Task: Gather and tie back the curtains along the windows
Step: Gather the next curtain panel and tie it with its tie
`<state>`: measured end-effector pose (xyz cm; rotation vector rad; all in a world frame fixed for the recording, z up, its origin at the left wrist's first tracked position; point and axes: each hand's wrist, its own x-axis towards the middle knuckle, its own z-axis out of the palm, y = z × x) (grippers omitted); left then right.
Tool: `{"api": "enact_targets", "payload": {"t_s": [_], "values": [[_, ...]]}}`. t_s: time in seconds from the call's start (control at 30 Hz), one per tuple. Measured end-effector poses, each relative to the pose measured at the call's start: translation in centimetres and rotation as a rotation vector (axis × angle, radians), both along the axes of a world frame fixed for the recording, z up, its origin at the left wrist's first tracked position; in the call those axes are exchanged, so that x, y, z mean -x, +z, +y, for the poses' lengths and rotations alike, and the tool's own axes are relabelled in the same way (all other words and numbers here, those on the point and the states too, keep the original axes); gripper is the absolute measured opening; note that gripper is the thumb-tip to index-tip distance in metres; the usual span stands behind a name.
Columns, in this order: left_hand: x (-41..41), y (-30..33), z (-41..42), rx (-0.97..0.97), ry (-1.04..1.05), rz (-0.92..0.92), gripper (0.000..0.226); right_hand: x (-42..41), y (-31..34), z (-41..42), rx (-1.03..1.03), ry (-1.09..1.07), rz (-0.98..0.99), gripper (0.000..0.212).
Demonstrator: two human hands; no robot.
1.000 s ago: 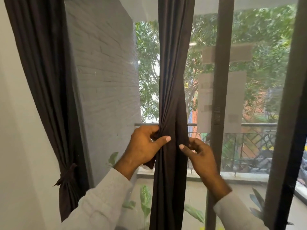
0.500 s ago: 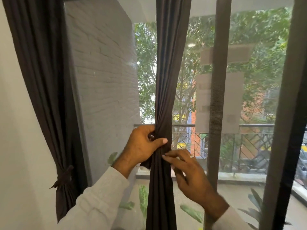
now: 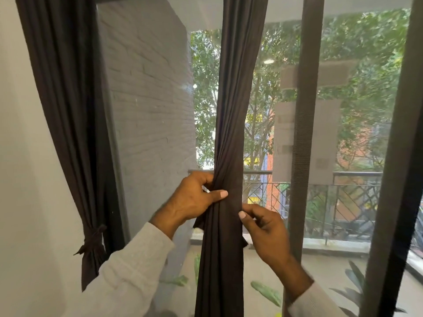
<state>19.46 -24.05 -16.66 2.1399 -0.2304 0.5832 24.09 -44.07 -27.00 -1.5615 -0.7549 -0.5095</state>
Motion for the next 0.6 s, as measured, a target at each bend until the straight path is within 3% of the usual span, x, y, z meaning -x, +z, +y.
{"api": "enact_targets", "payload": {"t_s": [0.1, 0.33, 0.47, 0.6], "values": [[0.6, 0.1, 0.0, 0.037, -0.085, 0.027, 0.025, -1.1, 0.1, -0.1, -0.070, 0.048, 0.036, 0.027], [1.0, 0.1, 0.5, 0.175, -0.213, 0.084, 0.030, -1.6, -0.2, -0.9, 0.022, 0.271, 0.419, 0.033], [0.9, 0.0, 0.7, 0.160, -0.186, 0.085, 0.028, -1.4, 0.0, -1.2, 0.160, 0.039, 0.237, 0.024], [0.5, -0.4, 0.6, -0.011, 0.003, 0.005, 0.031, -0.3, 2.1, -2.9, -0.008, -0.071, 0.076, 0.011]]}}
